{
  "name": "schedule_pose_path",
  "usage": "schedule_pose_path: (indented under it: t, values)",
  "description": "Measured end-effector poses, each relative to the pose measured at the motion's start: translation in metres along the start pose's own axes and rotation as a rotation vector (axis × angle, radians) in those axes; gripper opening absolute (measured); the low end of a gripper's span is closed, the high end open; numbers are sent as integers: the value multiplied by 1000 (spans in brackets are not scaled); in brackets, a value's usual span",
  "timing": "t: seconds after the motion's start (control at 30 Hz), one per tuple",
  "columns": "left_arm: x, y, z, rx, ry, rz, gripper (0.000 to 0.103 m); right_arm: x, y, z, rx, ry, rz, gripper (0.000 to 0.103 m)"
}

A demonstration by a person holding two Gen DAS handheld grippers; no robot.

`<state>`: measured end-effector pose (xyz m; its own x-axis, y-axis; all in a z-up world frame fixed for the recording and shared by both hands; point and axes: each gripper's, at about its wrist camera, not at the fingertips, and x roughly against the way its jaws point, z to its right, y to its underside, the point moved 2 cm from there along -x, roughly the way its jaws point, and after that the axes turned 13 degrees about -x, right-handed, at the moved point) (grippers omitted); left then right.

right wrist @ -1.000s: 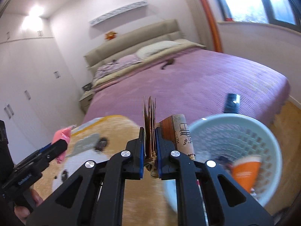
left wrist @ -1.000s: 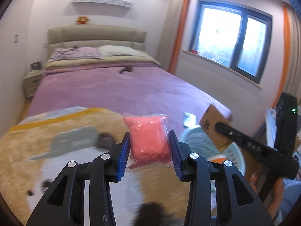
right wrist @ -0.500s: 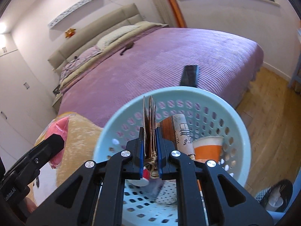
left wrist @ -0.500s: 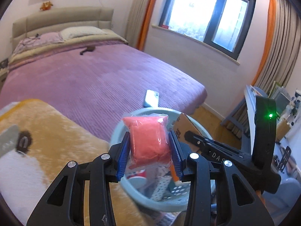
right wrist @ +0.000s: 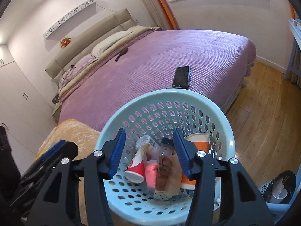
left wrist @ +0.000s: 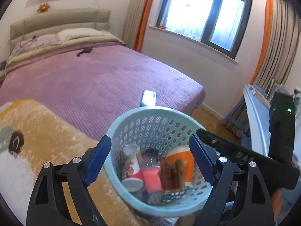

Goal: Collect trash
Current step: 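Carry the pink bag and booklet to the blue basket and release both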

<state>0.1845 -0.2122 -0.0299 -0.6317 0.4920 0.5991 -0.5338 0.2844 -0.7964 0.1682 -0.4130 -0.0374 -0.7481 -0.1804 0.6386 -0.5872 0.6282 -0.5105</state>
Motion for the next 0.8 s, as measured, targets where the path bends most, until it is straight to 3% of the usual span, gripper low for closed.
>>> schedule_pose_path:
  t: [0.2, 0.37, 0.43, 0.53, 0.7, 0.8]
  values:
    - [46, 11, -15, 48, -15, 40, 83, 33, 9, -10, 8, -40, 15, 51]
    - [97, 25, -24, 66, -103, 94, 87, 58, 25, -31, 63, -55, 36, 60]
    - [118, 32, -29, 65, -164, 112, 90, 65, 35, -40, 99, -54, 41, 61]
    - [153, 51, -34, 54, -316, 140, 91, 89, 57, -52, 146, 7, 158, 61]
    - [196, 83, -37, 18, -536, 197, 92, 119, 84, -62, 191, -35, 286, 61]
    - [214, 103, -42, 29, -597, 234, 92, 134, 104, -73, 255, -30, 365, 61]
